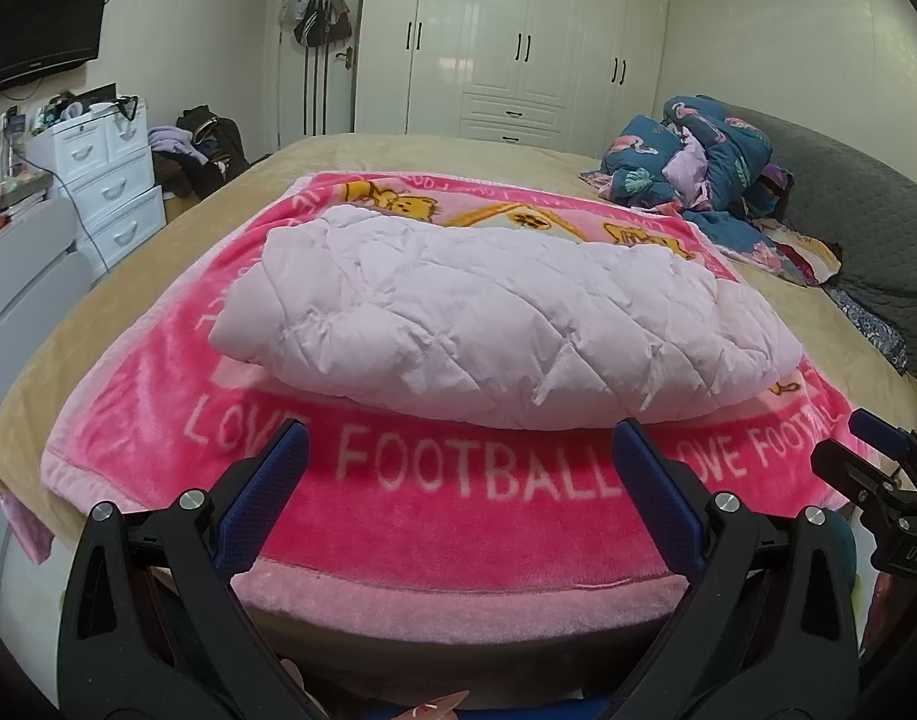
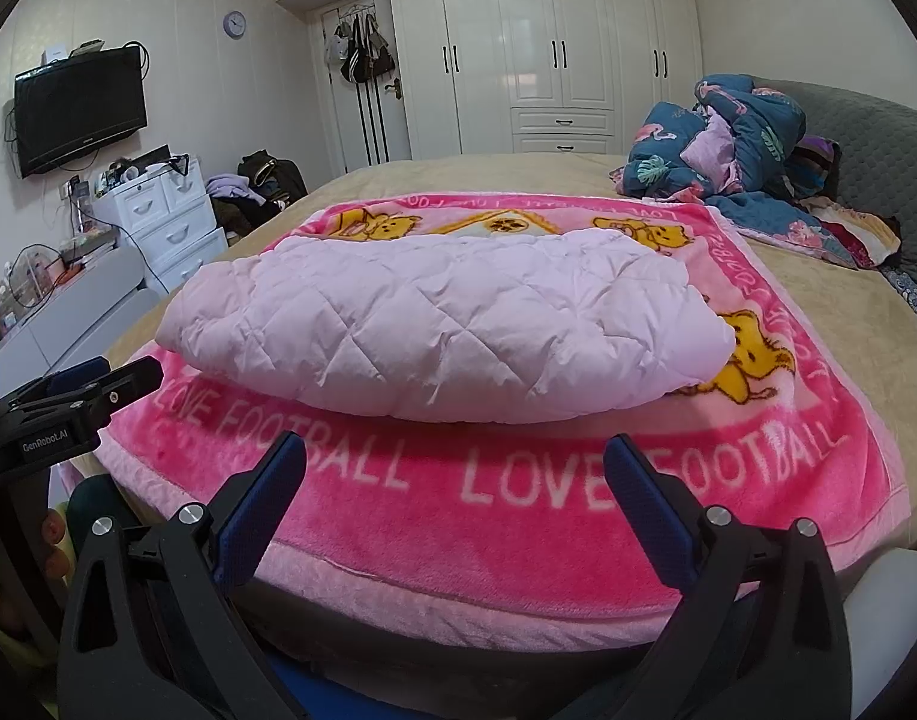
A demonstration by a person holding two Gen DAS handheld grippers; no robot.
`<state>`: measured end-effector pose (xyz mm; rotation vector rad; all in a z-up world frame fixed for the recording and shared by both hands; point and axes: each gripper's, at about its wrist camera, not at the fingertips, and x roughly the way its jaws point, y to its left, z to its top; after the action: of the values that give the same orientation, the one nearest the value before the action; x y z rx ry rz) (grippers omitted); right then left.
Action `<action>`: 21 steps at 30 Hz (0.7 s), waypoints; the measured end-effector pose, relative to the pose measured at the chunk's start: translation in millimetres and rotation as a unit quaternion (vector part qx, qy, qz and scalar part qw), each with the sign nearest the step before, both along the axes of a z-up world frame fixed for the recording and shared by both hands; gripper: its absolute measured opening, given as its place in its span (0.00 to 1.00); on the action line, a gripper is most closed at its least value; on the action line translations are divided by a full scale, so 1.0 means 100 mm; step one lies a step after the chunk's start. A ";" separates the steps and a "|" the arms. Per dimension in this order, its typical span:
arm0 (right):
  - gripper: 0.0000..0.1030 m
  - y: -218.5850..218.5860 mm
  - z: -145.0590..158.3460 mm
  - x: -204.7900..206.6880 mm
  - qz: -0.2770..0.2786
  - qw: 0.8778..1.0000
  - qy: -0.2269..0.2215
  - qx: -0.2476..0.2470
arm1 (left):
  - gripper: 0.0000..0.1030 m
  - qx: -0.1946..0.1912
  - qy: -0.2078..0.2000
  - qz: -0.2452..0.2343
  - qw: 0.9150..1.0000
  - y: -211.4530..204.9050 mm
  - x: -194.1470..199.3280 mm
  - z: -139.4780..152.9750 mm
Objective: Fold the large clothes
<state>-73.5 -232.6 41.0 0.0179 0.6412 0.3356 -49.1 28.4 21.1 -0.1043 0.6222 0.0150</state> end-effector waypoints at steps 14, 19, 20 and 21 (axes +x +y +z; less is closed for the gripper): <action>0.96 -0.01 -0.02 0.00 0.000 1.000 0.001 -0.002 | 0.92 0.002 0.000 0.002 1.000 0.00 -0.01 0.00; 0.96 -0.01 -0.02 -0.01 0.000 1.000 0.001 -0.002 | 0.92 0.002 0.001 0.001 1.000 0.00 0.00 0.00; 0.96 -0.01 -0.02 -0.01 0.000 1.000 0.001 -0.002 | 0.92 0.002 0.002 0.001 1.000 0.00 0.00 0.00; 0.96 -0.01 -0.02 -0.01 0.000 1.000 0.001 -0.002 | 0.92 0.003 0.002 0.002 1.000 0.00 -0.01 0.01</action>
<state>-74.2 -233.7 39.0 0.0144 0.6429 0.3352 -49.7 28.3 21.7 -0.0996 0.6249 0.0211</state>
